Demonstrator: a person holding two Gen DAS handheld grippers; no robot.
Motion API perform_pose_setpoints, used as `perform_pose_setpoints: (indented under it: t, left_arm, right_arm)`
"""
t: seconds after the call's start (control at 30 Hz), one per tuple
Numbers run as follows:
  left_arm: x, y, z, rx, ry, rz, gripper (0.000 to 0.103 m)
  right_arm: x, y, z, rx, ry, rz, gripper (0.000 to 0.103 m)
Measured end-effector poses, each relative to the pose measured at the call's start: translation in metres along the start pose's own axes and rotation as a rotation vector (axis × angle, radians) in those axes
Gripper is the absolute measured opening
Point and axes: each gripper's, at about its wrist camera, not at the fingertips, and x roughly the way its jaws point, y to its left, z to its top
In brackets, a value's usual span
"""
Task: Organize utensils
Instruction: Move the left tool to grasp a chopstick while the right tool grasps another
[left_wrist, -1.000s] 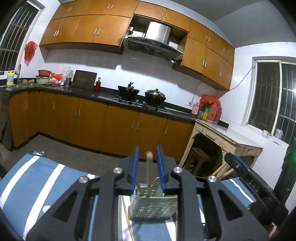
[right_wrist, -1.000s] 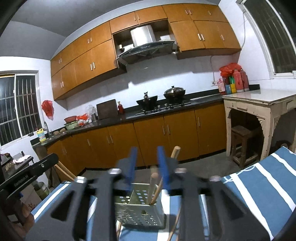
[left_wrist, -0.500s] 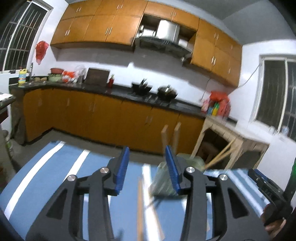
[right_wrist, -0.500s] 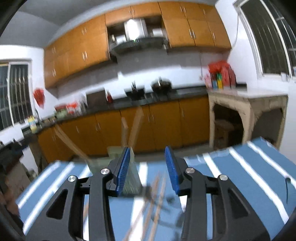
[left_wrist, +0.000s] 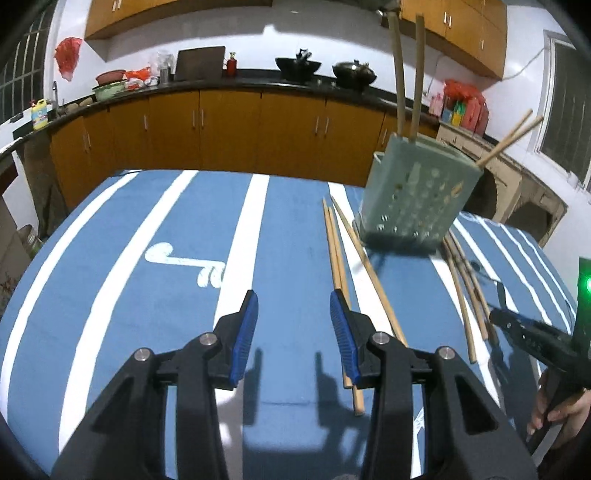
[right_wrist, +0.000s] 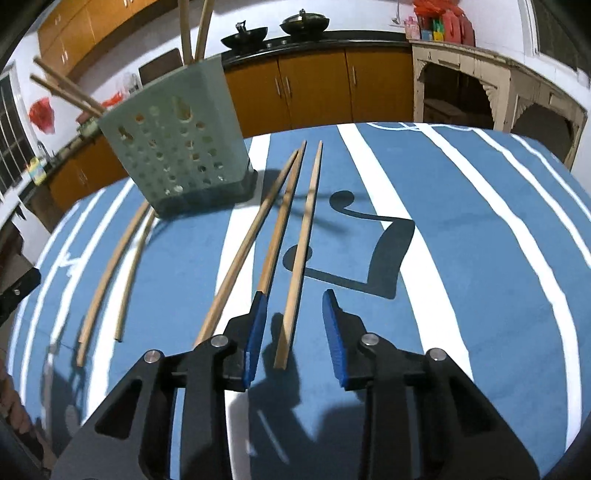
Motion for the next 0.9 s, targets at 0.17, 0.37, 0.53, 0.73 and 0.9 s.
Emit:
perform_pose_setpoints:
  t: [0.17, 0.37, 0.53, 0.73, 0.9]
  left_arm:
    - [0.010, -0.006, -0.002, 0.018, 0.031, -0.027, 0.041]
    - [0.027, -0.017, -0.004, 0.029, 0.093, -0.064, 0.035]
    - [0.040, -0.023, -0.010, 0.060, 0.143, -0.083, 0.027]
    - [0.049, -0.031, -0.014, 0.092, 0.170, -0.086, 0.024]
    - [0.052, -0.031, -0.017, 0.092, 0.182, -0.074, 0.022]
  right_arm:
    - [0.005, -0.009, -0.001, -0.001, 0.012, -0.037, 0.009]
    - [0.004, -0.034, 0.000, 0.090, -0.001, -0.052, 0.008]
    - [0.006, -0.036, 0.002, 0.087, -0.001, -0.052, 0.008]
    - [0.005, -0.035, 0.000, 0.088, -0.002, -0.048, 0.008]
    - [0.006, -0.035, 0.001, 0.087, -0.002, -0.048, 0.008]
